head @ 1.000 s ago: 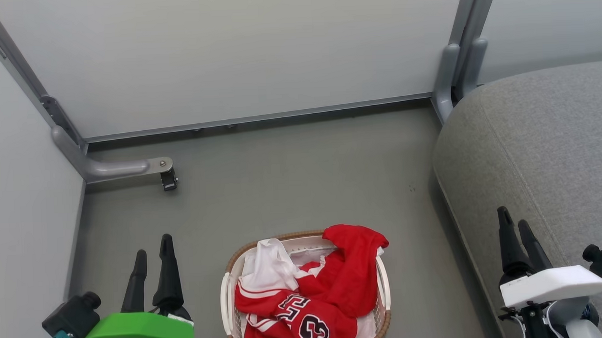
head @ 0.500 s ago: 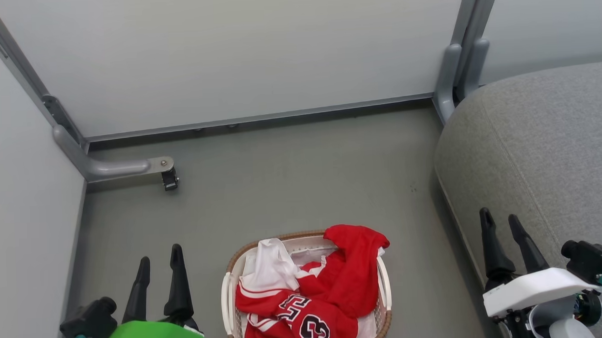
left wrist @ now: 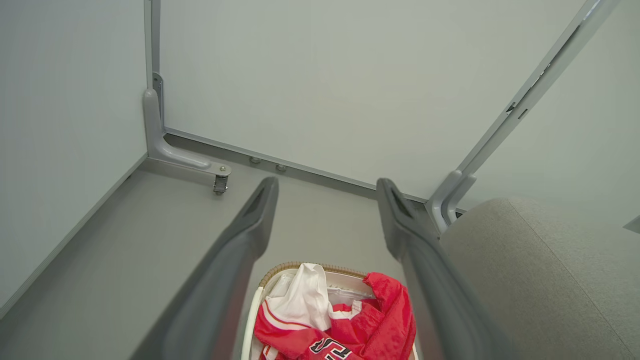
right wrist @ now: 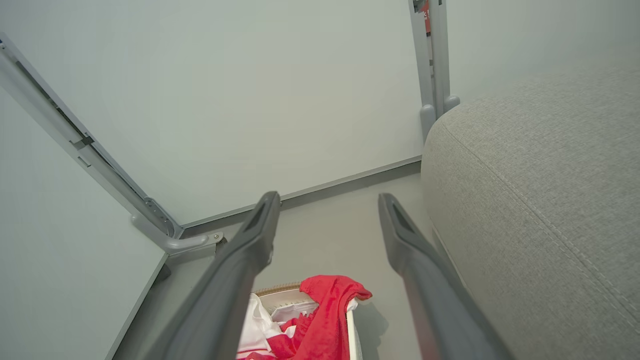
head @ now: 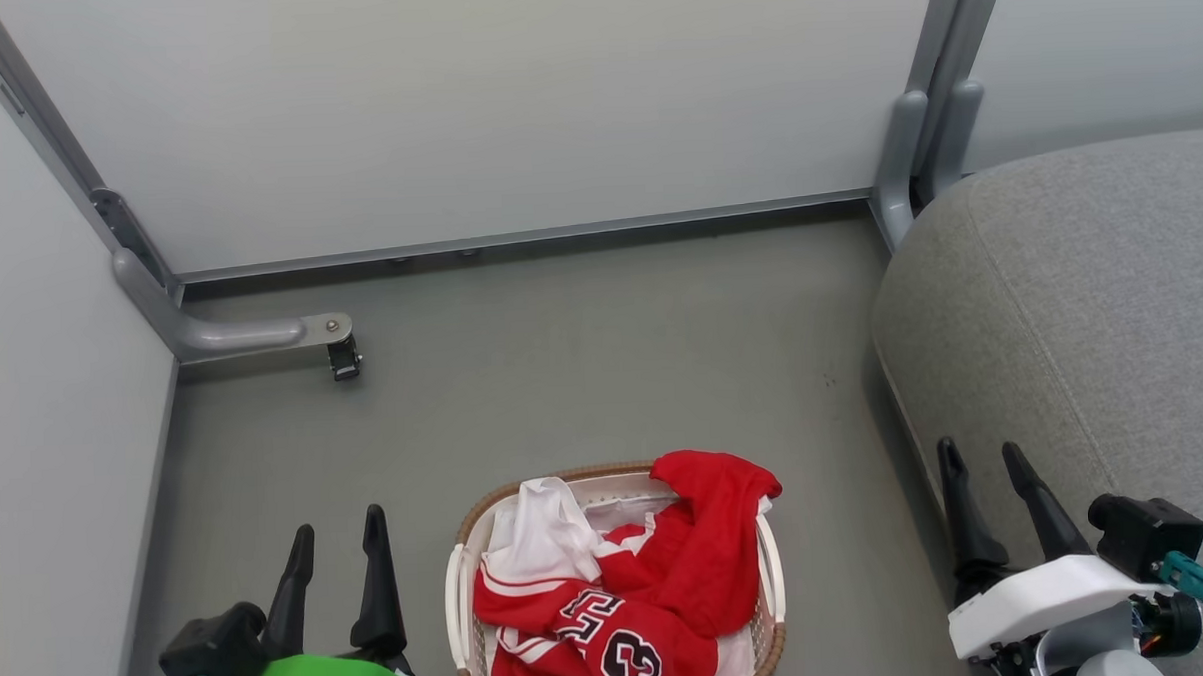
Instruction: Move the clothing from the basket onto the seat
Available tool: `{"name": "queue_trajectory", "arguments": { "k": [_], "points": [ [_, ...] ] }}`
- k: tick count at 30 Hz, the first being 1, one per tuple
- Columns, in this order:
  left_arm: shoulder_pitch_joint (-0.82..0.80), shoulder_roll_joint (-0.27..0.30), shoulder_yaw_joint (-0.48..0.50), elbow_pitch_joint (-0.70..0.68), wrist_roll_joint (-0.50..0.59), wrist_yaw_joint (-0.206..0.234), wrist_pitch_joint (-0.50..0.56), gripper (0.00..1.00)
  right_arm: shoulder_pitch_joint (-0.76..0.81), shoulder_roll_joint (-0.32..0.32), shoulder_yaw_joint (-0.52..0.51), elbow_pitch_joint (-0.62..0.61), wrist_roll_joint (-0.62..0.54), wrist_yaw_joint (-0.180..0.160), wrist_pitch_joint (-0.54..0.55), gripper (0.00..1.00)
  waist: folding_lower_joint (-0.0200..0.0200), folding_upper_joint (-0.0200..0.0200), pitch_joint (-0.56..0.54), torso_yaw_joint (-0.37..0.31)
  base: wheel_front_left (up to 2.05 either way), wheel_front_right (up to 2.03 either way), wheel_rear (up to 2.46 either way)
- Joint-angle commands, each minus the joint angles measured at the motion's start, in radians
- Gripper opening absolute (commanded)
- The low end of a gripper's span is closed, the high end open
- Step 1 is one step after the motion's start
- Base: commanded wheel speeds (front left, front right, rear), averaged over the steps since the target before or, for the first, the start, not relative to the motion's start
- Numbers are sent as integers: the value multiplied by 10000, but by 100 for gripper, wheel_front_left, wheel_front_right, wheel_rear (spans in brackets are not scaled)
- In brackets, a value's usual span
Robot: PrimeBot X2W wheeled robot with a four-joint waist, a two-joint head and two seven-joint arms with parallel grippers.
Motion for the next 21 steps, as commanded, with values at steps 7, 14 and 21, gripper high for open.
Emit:
{"name": "queue_trajectory", "arguments": {
  "k": [7, 14, 21],
  "points": [
    [114, 75, -96, 163, 618, 131, -230, 100, 78, -59, 210, 159, -713, 3, -242, 100, 0, 0, -17, 41, 0, 0, 0],
    [181, 81, -245, 397, 1150, 209, -398, 100, 110, -68, 371, 320, -1292, 3, -408, 100, 0, 0, -26, 90, 0, 0, 0],
    [194, 85, -345, 505, 1584, 235, -526, 100, 138, -74, 455, 417, -1770, 4, -543, 100, 0, 0, -34, 126, 0, 0, 0]
  ]
}}
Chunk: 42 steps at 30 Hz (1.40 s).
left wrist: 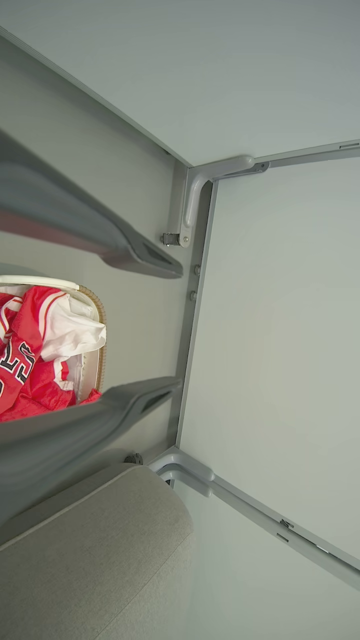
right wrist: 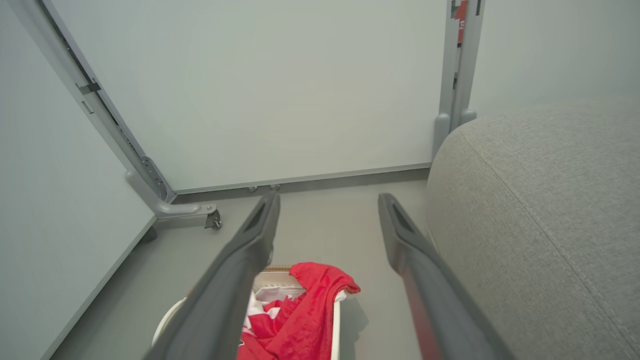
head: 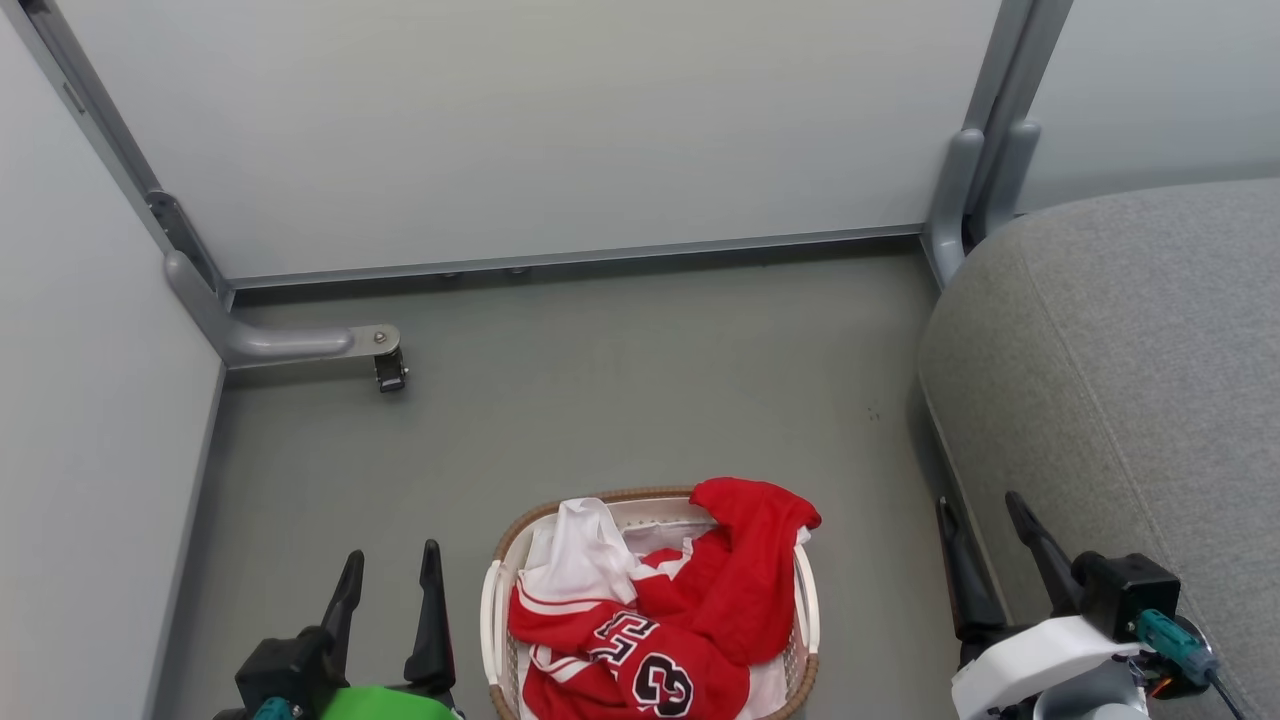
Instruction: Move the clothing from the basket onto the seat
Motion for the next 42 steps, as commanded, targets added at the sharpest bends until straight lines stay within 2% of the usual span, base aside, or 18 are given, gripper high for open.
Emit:
{"name": "queue_trajectory", "arguments": {
  "k": [1, 10, 42],
  "points": [
    [121, 69, -22, 13, 236, 28, -72, 100, 68, -62, 34, 27, -207, 4, -86, 100, 0, 0, -4, 6, 0, 0, 0],
    [182, 75, -184, 127, 750, 80, -246, 100, 92, -69, 97, 96, -778, 2, -239, 100, 0, 0, -12, 50, 0, 0, 0],
    [113, 74, -163, 308, 736, -52, -201, 100, 115, -67, 105, 60, -613, 2, -233, 100, 0, 0, 47, 53, 0, 0, 0]
  ]
}}
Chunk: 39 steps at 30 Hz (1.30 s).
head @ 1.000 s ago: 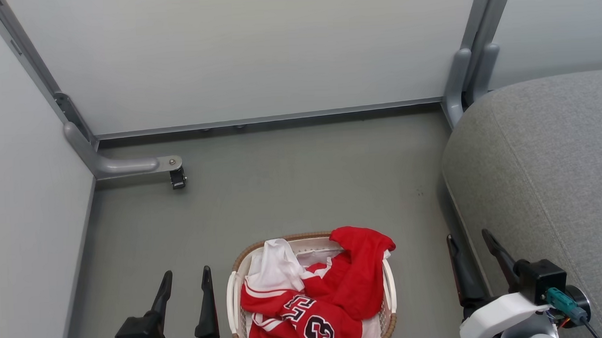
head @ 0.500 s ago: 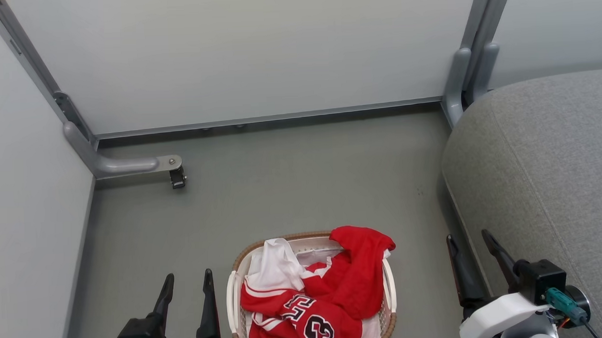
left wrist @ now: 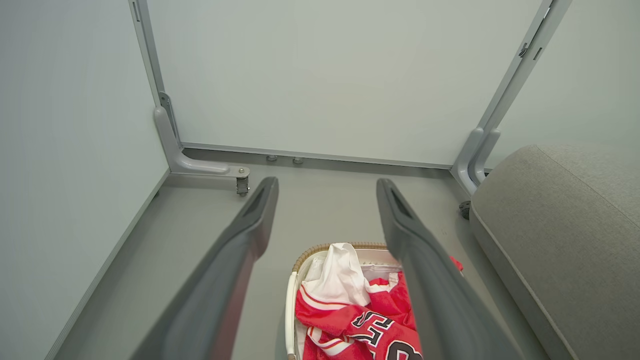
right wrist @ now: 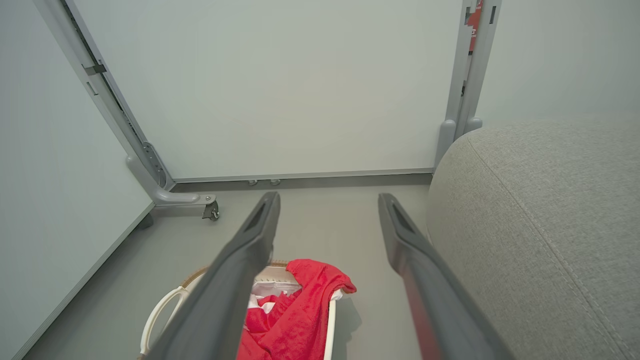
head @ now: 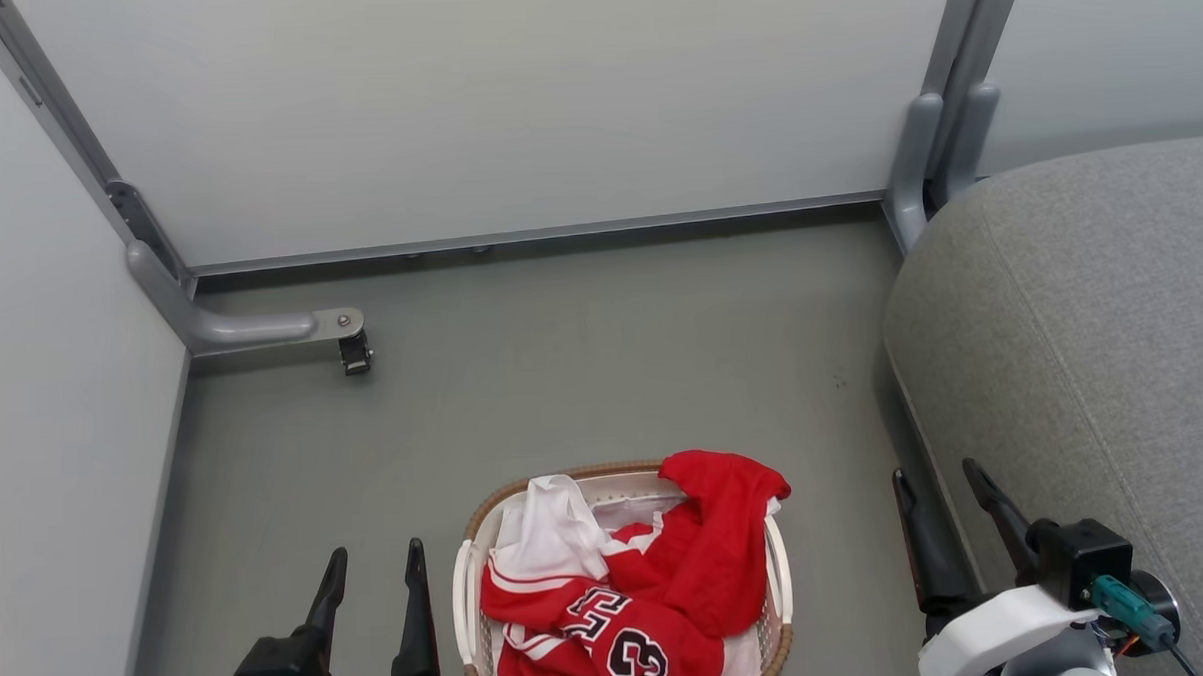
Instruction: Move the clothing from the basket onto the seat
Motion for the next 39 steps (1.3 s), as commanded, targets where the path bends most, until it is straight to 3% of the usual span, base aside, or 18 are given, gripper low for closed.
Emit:
{"name": "queue_trajectory", "arguments": {
  "k": [1, 12, 21, 30, 39],
  "points": [
    [68, 66, 30, -9, 112, -46, -4, 100, 107, -60, -27, -28, 40, 1, -49, 100, 0, 0, 18, -5, 0, 0, 0],
    [-727, 63, -215, 19, 622, -243, -2, 100, -291, -60, -136, -270, -68, 1, -49, 100, 0, 0, 901, -92, 0, 0, 0],
    [-2640, 61, -901, 476, 1053, -574, 0, 100, -1305, -57, -379, -607, -176, 1, -48, 100, 0, 0, 3083, -426, 0, 0, 0],
    [-5256, 66, -2222, 3242, 1470, -859, 74, 100, -2532, -52, -660, -978, -127, -1, -46, 100, 0, 0, 5472, -1067, 0, 0, 0],
    [-6943, 66, -3760, 5999, 1256, -946, 1080, 100, -3159, -48, -609, -1187, 164, -1, -38, 100, 0, 0, 6802, -1634, 0, 0, 0]
  ]
}}
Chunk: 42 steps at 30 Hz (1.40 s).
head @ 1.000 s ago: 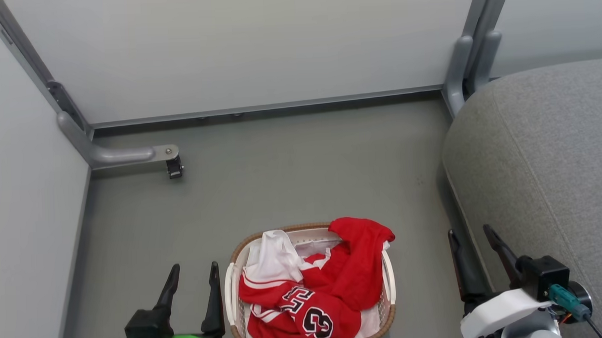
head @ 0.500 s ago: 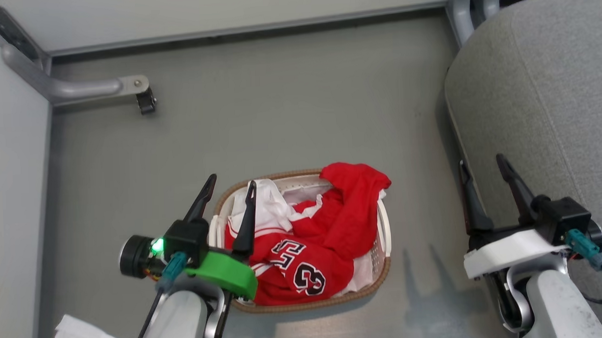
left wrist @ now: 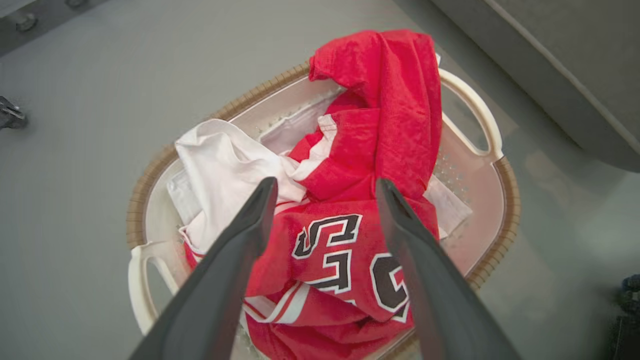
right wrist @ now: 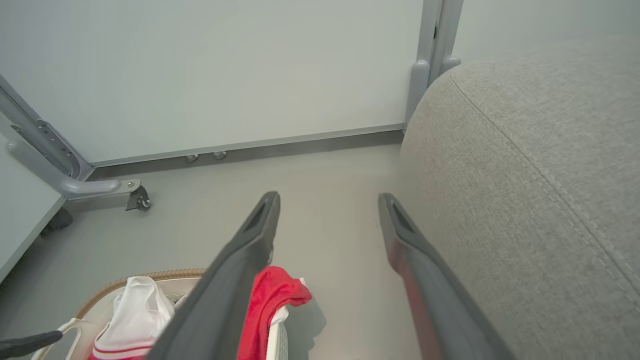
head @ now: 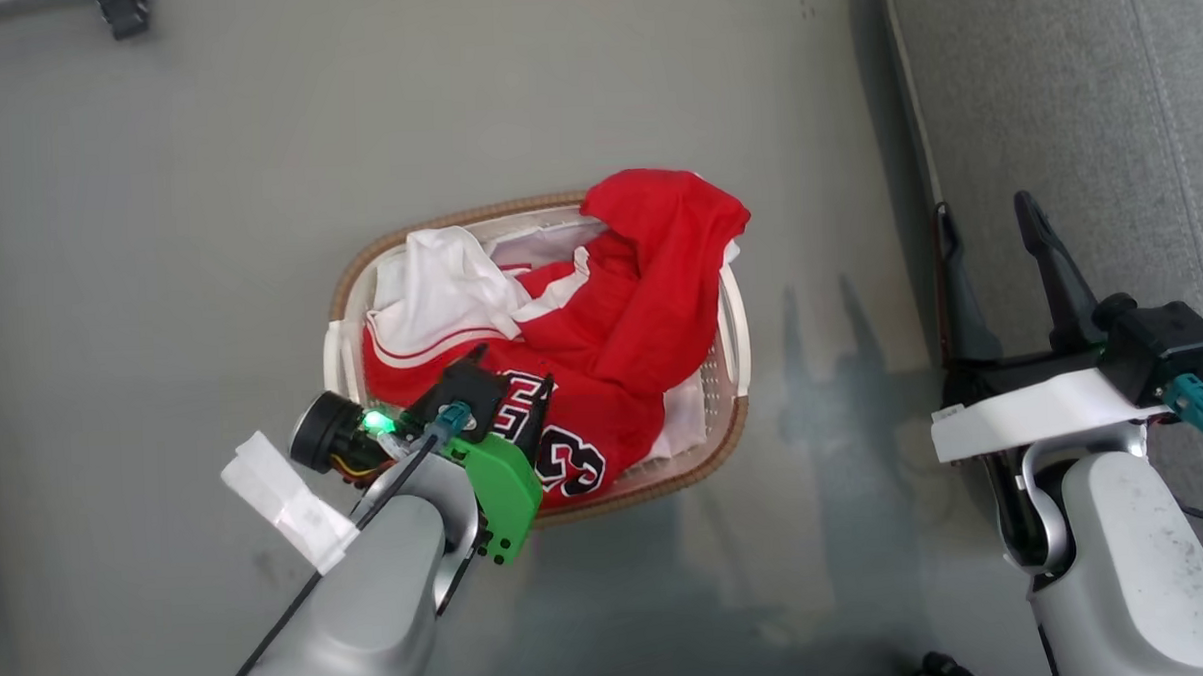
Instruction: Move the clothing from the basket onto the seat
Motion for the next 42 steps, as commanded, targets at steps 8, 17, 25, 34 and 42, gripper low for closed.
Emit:
{"name": "queue_trajectory", "arguments": {
  "k": [8, 17, 25, 34, 42],
  "points": [
    [-1133, 197, -719, 1498, -735, -11, 643, 100, -416, -31, 192, -201, 362, -1, -22, 100, -1, -1, 1689, -986, 0, 0, 0],
    [-1864, 277, -529, 2815, -907, 350, 999, 100, -573, -32, 420, -280, 625, 1, -22, 100, -1, -1, 2092, -1186, 0, 0, 0],
    [-1973, 160, -748, 3320, -1168, 151, 1075, 68, -681, -32, 518, -276, 716, 1, -22, 100, -1, -1, 2237, -1227, 0, 0, 0],
    [-1891, 88, -957, 3393, -1398, 72, 573, 0, -653, -34, 455, -121, 721, 1, -23, 100, -1, -1, 1877, -1075, 0, 0, 0],
    [-1342, 63, -1031, 3168, -1721, 17, -514, 0, -375, -37, 358, 54, 473, 1, -21, 100, -1, -1, 763, -659, 0, 0, 0]
  ]
}}
